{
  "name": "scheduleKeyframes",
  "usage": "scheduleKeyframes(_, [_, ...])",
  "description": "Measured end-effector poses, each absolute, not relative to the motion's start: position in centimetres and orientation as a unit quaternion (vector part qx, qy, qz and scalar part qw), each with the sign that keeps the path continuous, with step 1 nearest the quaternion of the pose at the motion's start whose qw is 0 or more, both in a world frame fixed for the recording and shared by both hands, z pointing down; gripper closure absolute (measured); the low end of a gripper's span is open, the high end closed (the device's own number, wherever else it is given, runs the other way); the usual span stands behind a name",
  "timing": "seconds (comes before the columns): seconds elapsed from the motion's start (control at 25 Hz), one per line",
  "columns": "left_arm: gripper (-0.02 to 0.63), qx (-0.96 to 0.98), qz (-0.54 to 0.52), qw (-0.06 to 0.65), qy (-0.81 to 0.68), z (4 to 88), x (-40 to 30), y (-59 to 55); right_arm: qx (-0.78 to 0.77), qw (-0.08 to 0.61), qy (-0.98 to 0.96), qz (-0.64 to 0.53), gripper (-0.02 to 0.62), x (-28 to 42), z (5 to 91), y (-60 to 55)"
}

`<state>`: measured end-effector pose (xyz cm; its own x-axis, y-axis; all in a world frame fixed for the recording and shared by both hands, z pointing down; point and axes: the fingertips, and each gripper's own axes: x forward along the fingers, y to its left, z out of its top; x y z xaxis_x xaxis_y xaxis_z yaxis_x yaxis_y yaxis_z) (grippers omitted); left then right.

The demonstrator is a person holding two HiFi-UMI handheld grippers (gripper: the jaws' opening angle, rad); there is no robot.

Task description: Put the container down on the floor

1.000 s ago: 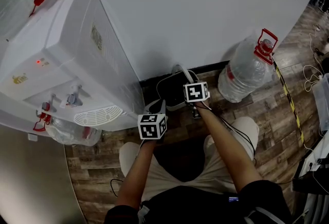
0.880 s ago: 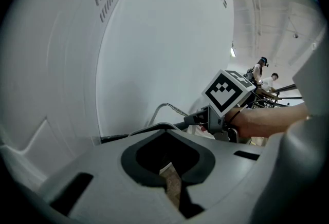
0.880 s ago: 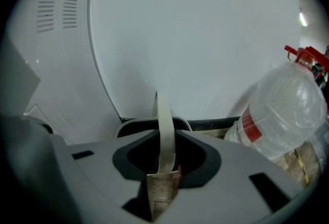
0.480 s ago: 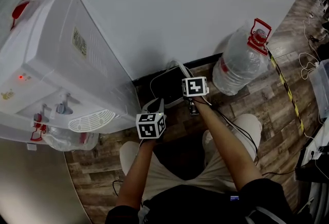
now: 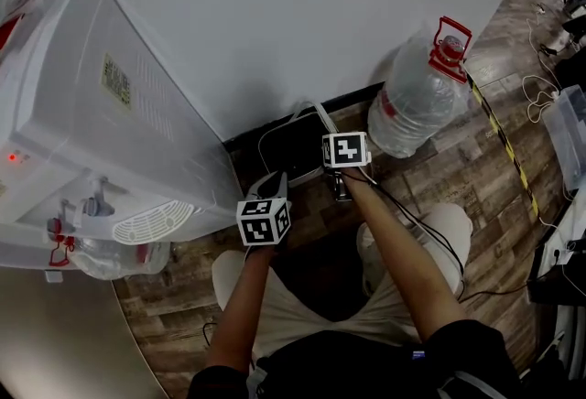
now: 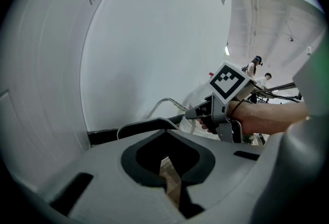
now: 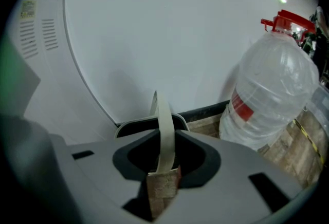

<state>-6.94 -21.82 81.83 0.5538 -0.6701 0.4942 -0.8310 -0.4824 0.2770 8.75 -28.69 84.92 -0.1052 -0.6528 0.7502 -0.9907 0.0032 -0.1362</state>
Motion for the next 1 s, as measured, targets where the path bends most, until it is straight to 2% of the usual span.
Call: scheduleKeyframes(1.0, [0.591, 0.853, 0.179, 0.272, -0.408, 85.3, -3.3, -22.2, 0.652, 0.225, -0.624, 0.368, 0.502, 14.7, 89.8, -28.5])
